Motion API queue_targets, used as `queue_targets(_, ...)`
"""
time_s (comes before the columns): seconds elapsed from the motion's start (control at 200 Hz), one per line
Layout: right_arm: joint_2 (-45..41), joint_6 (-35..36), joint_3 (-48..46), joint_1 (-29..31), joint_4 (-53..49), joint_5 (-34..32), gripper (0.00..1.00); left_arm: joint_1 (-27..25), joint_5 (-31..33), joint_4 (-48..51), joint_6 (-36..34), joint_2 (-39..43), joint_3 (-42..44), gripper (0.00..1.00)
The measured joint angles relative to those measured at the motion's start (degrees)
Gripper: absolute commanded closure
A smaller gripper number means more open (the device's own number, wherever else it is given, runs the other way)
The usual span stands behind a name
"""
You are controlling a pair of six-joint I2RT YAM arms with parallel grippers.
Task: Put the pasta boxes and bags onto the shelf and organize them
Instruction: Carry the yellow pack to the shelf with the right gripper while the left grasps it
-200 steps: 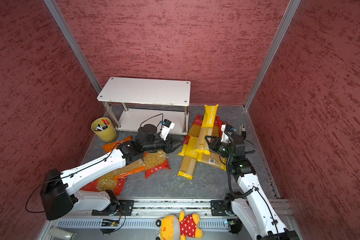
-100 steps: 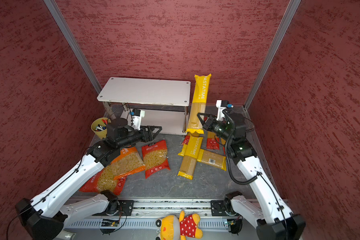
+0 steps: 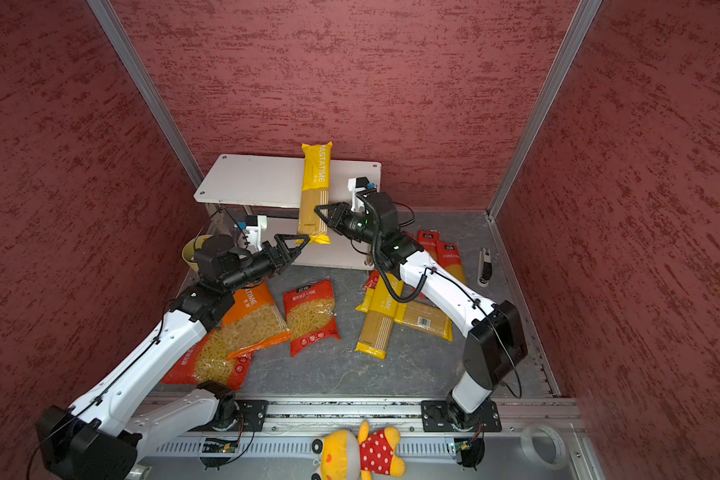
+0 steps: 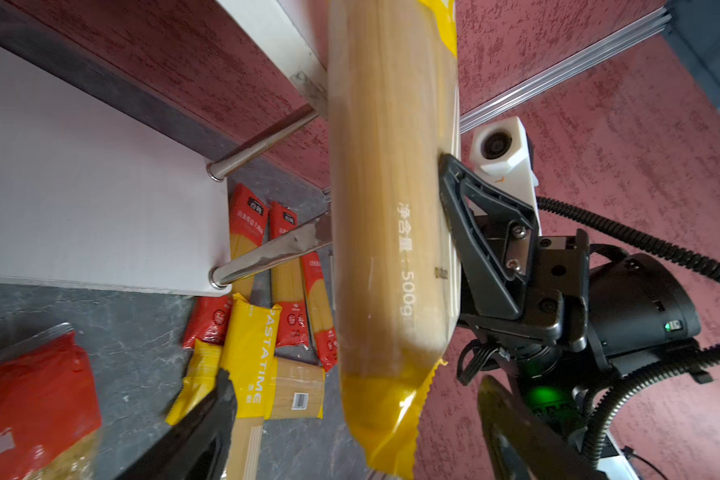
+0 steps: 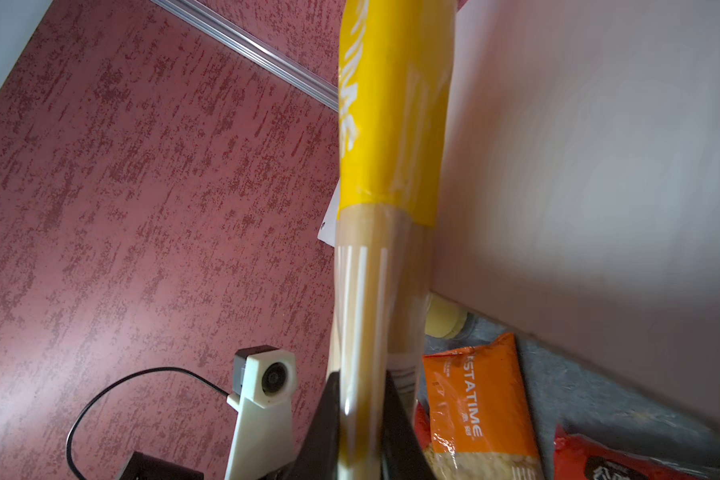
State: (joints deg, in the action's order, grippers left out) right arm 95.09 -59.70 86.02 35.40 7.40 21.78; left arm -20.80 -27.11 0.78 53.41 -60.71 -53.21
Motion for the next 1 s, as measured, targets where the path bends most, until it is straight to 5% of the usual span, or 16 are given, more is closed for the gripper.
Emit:
queue_targets(0.386, 0.3, -4.3, 0.8, 0.8, 0.7, -2.1, 0.52, -0.3, 0.4, -14.8, 8.2, -8.0, -1.7, 0.41)
queue_targets(0.556, -1.3, -3.5, 0.2, 0.6, -0.4, -1.9, 0.4, 0.6, 1.1, -17.4, 10.9, -8.2, -1.6, 0.68)
queue_targets(0.756, -2.5, -3.3, -0.7, 0.1, -1.4, 0.0, 0.38, 2.6, 0.5, -18.4, 12.7, -7.7, -0.4, 0.63)
queue_targets(0.997, -2.1, -4.5, -1.0, 0.1, -1.1, 3.2, 0.71, 3.1, 0.3, -19.2, 14.3, -5.8, 1.1, 0.38)
